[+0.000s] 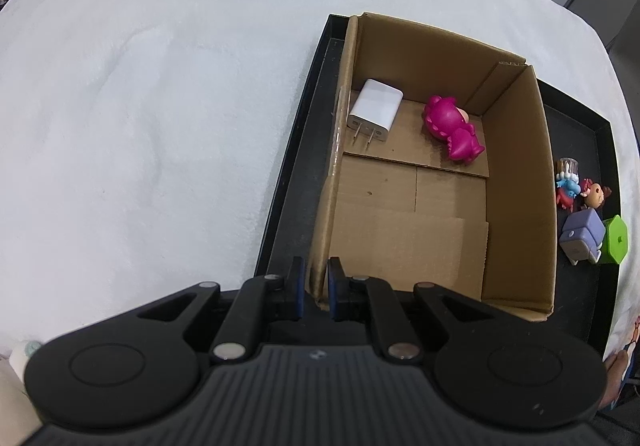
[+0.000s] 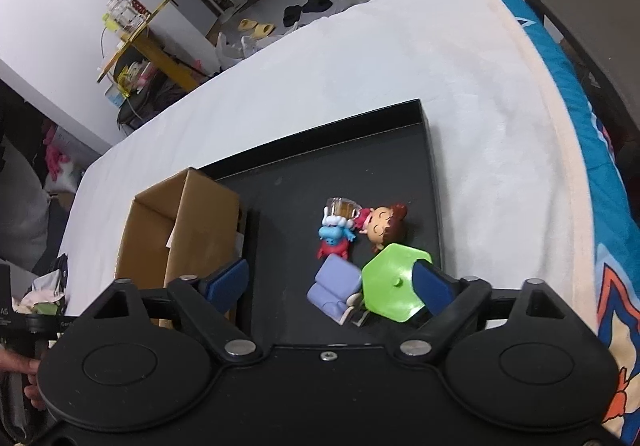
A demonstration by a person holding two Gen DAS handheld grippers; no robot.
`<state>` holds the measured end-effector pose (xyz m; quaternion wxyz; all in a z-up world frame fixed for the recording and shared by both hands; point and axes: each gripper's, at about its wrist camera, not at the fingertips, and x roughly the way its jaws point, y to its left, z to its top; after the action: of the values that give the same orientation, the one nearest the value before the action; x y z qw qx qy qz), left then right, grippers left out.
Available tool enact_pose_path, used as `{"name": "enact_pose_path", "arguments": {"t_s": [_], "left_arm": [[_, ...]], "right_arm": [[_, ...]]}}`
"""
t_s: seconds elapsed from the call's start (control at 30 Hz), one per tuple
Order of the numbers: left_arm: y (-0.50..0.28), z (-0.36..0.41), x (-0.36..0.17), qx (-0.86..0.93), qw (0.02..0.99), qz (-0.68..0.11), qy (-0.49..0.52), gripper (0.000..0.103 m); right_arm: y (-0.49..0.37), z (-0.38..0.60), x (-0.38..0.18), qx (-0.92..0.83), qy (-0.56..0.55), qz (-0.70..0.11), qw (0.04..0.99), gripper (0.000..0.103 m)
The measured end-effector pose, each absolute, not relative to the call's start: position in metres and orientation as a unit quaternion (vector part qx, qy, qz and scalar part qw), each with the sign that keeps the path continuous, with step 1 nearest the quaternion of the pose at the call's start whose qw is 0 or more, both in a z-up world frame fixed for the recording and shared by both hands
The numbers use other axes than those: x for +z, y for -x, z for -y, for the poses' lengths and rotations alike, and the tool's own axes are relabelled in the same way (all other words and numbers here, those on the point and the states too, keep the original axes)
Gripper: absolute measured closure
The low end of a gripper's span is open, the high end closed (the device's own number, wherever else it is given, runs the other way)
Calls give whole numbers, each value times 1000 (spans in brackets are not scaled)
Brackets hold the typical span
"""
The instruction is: Organize rigid objects
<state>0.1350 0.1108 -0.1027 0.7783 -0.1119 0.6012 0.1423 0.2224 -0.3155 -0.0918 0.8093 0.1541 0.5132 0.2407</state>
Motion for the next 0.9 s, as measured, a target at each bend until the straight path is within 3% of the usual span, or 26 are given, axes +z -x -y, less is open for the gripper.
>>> {"name": "enact_pose_path", "arguments": {"t_s": [0.07, 0.23, 0.53, 0.67, 0.9], "left_arm": [[-135, -111, -103, 142, 778, -601, 112, 92], [-135, -113, -104, 137, 778, -601, 119, 92], [-135, -115, -106, 127, 780, -602, 119, 92], [-136, -116, -105, 124, 780, -601, 122, 93], [-134, -118, -104, 121, 782, -598, 128, 92]], "right_arm": [[-225, 317, -96, 235, -150, -518, 809, 34], [-229, 310, -104, 226, -116, -529, 810, 51], [-227, 280, -122, 185, 19, -529, 828, 53], [-227, 278, -121, 178, 34, -521, 834, 64], [-223, 269, -120, 167, 73, -513, 839, 60]]}}
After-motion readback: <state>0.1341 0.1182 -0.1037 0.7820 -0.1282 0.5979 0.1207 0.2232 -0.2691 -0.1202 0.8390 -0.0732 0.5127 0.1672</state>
